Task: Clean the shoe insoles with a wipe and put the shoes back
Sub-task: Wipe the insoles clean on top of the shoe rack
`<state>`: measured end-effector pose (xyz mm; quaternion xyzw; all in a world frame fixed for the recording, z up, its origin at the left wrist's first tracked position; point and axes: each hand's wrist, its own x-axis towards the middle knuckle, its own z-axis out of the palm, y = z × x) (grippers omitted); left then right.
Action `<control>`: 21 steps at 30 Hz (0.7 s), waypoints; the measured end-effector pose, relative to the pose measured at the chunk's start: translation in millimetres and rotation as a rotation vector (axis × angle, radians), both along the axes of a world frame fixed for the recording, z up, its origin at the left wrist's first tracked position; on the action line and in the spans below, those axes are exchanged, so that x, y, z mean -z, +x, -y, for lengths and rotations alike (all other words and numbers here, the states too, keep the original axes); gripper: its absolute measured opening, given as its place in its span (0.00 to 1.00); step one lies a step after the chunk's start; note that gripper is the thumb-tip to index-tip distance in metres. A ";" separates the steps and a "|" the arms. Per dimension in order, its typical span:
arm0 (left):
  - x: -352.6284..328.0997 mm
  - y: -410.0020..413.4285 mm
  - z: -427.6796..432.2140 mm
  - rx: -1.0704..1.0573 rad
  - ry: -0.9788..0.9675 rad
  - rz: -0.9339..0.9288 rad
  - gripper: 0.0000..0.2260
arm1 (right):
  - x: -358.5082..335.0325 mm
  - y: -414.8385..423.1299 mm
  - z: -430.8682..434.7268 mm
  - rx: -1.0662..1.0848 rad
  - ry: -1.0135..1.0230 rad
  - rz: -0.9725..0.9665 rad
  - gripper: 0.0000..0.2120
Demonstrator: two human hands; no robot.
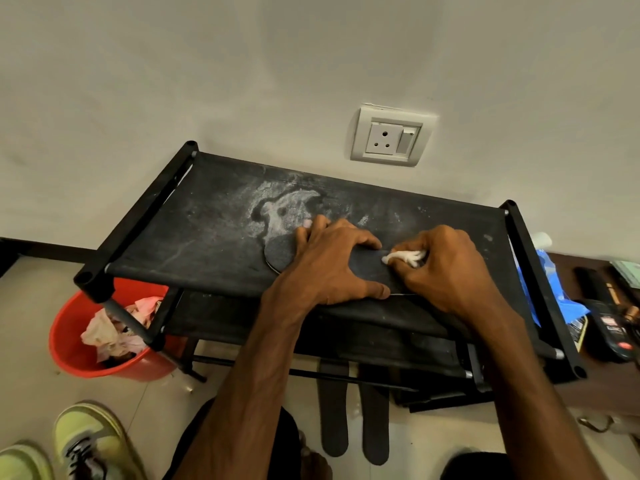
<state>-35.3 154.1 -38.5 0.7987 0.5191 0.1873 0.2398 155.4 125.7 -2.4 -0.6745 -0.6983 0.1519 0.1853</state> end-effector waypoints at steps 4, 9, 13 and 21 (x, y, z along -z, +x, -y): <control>-0.9 0.1 0.4 -0.008 0.005 0.006 0.32 | -16.2 14.7 14.3 -0.122 -0.200 0.020 0.05; -2.9 -1.1 1.5 -0.016 -0.007 0.009 0.32 | -21.5 13.3 18.3 -0.171 -0.225 0.031 0.03; -4.8 -0.2 3.4 -0.016 -0.018 0.004 0.32 | -22.6 18.3 19.3 -0.158 -0.195 -0.129 0.02; -5.1 -0.5 3.1 -0.019 -0.028 0.005 0.33 | -4.4 12.2 10.4 -0.022 -0.016 -0.165 0.02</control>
